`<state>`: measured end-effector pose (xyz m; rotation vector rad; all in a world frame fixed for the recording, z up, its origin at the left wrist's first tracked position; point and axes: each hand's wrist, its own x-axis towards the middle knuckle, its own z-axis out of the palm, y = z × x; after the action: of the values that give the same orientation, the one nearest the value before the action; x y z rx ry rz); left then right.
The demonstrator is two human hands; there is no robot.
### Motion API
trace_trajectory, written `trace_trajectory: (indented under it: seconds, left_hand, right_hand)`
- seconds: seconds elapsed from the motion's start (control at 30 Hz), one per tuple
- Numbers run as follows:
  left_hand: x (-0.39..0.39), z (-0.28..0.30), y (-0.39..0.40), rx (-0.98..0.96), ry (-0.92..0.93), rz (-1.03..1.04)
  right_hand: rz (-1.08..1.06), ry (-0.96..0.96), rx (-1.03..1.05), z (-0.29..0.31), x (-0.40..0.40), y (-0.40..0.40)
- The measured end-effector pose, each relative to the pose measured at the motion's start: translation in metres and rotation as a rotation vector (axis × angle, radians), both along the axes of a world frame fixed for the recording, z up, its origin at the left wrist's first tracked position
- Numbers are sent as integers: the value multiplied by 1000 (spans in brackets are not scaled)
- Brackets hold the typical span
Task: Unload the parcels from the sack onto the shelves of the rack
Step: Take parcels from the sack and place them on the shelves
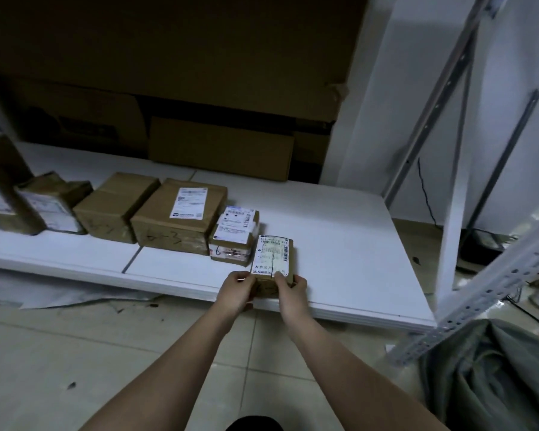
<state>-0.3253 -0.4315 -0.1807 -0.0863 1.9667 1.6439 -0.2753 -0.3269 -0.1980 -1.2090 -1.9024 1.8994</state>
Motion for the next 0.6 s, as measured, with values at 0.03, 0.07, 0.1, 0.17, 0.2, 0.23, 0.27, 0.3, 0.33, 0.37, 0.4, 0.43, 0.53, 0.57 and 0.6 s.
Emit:
trace_trajectory:
  seconds: [0.03, 0.07, 0.1, 0.17, 0.2, 0.23, 0.27, 0.3, 0.33, 0.37, 0.4, 0.43, 0.53, 0.57, 0.6]
  left_hand:
    - [-2, -3, -1, -2, 2, -11]
    - [-3, -4, -1, -9, 5, -32]
    - [-5, -5, -2, -10, 12, -51]
    - [-7, -5, -4, -6, 19, -91]
    - [-8, -5, -4, -6, 22, -107]
    - [-10, -5, -3, 3, 29, -121]
    - [-11, -5, -2, 11, 36, -129]
    - [-12, -6, -1, 18, 42, -130]
    - [-13, -7, 1, 18, 44, -126]
    - [-14, -9, 2, 16, 40, -117]
    - [-14, -10, 3, 17, 34, -101]
    - [-14, -11, 4, 22, 23, -74]
    - [-13, -12, 7, 28, -14, -21]
    - [-13, -13, 7, 25, -21, -15]
    - [-13, -12, 8, 19, -25, -11]
  right_hand:
    - [7, -23, 47, -2, -3, -1]
    - [12, -46, 90, -4, -5, -2]
    - [23, -78, 124, -5, -7, -2]
    - [50, -133, 160, -6, -9, 0]
    - [66, -140, 165, -6, -10, 2]
    - [82, -137, 161, -6, -9, 4]
    - [94, -120, 150, -6, -9, 6]
    - [101, -101, 136, -6, -8, 8]
    - [102, -85, 125, -7, -9, 10]
    - [96, -80, 117, -9, -10, 13]
    - [87, -80, 107, -12, -13, 15]
    - [72, -78, 85, -15, -16, 18]
    - [-9, -36, 9, -26, -26, 25]
    - [-19, -35, 17, -30, -29, 28]
    - [-10, -36, 37, -30, -30, 30]
